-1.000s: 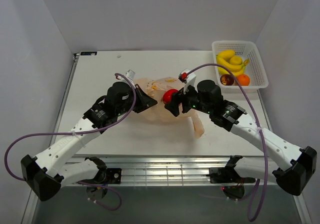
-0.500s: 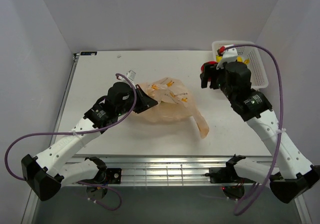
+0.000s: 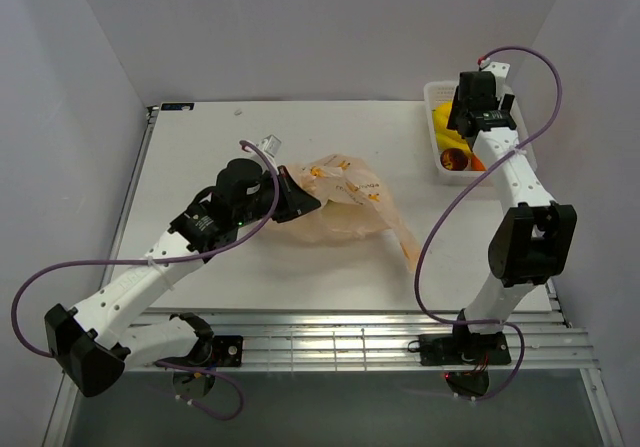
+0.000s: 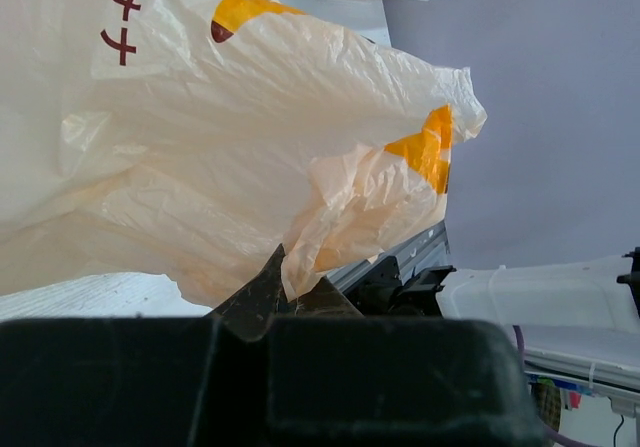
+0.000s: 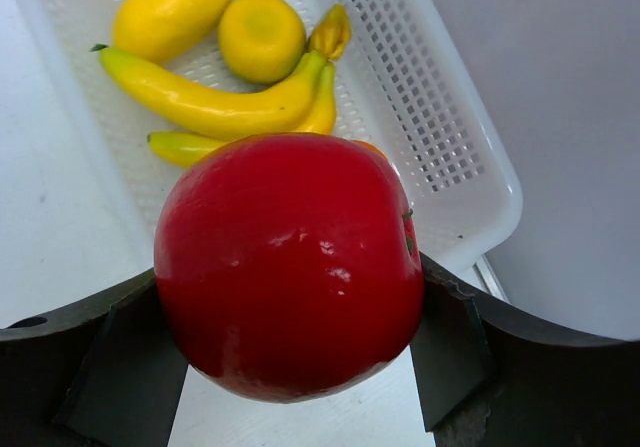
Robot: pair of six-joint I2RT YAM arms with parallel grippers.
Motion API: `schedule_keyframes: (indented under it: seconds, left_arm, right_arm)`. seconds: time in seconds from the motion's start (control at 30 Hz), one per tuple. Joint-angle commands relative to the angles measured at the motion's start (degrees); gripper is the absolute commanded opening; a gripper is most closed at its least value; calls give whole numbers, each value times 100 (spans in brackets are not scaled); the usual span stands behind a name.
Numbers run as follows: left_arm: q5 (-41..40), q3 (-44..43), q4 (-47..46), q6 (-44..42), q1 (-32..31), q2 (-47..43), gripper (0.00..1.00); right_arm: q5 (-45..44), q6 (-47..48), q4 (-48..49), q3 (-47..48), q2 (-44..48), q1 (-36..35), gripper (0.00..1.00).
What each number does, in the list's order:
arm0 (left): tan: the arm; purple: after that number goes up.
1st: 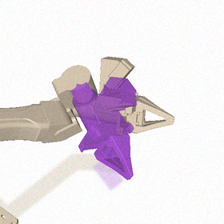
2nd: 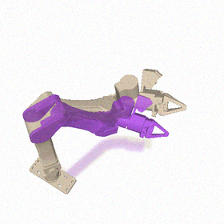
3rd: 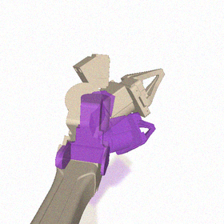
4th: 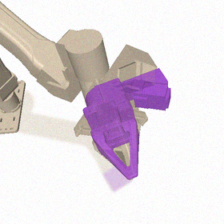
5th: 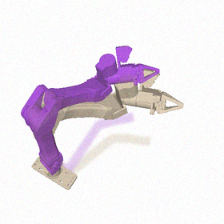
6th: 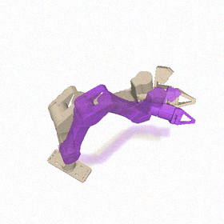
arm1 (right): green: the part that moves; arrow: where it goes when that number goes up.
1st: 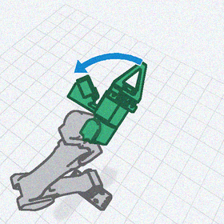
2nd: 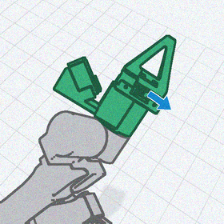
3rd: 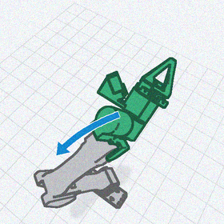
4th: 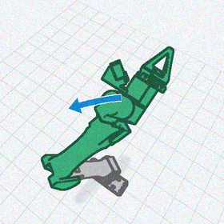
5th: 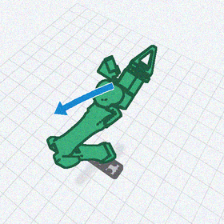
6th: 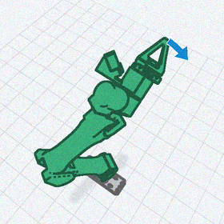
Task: Take the fake fruits out of the plastic bag
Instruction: Place the fake fruit in the bin, then take out the fake fruit from the plastic bag.
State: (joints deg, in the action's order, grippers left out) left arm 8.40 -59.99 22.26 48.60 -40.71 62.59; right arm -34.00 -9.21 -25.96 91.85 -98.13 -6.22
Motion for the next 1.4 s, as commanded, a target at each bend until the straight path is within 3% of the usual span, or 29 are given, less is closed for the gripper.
schedule_keyframes:
  seconds: [0.0, 0.07, 0.13, 0.33, 0.43, 0.53, 0.57, 0.63, 0.67, 0.77, 0.8, 0.93, 1.1, 1.23, 1.33, 1.37]
  left_arm:
    - [100, -259, 15, -202, -25, -27, 0]
    - [83, -303, 102, -228, -16, -1, 0]
    - [65, -364, 155, -272, -16, 34, 0]
    - [82, -400, 156, -298, -16, 96, 0]
    - [91, -391, 156, -298, -16, 105, 0]
    - [83, -373, 147, -272, -16, 96, 0]
    - [82, -356, 156, -263, -16, 104, 0]
    - [74, -338, 138, -220, -16, 113, 0]
    - [82, -321, 129, -219, -16, 113, 0]
    - [100, -286, 129, -167, -16, 87, 0]
    - [91, -259, 121, -158, -25, 61, 0]
    - [91, -233, 129, -123, -16, 8, 0]
    - [153, -215, 129, -79, -16, 8, 0]
    - [267, -242, 121, -70, -25, 52, 0]
    - [337, -242, 112, -87, -25, 61, 0]
    - [355, -242, 112, -87, -25, 61, 0]
  right_arm:
    - [-599, -151, 135, 578, -206, 129, 72]
    - [-617, -186, 73, 693, -426, 156, 98]
    - [-617, -212, -23, 834, -514, 156, 90]
    - [-257, -238, -41, 738, -243, 156, 90]
    - [471, -178, -41, 484, 152, 156, 90]
    - [2234, 33, 20, 115, 741, 156, 90]
    - [3580, 138, 81, -278, 934, 156, 90]
    - [5158, 148, 624, -920, 1514, 156, 90]
    - [6933, 174, 879, -1611, 1707, 156, 90]
    - [9506, -483, 2109, -2582, 2332, -53, 90]
    - [9778, -563, 2295, -2959, 2638, -203, 90]
    - [9869, 279, 1447, -3322, 3439, -1099, 90]
    - [9755, -115, 1900, -4104, 4335, -2022, 90]
    - [9439, -203, 1972, -4588, 4267, -2436, 90]
    - [8798, -370, 2050, -4519, 3916, -2525, 90]
    - [8222, -571, 2111, -4449, 3811, -2533, 90]
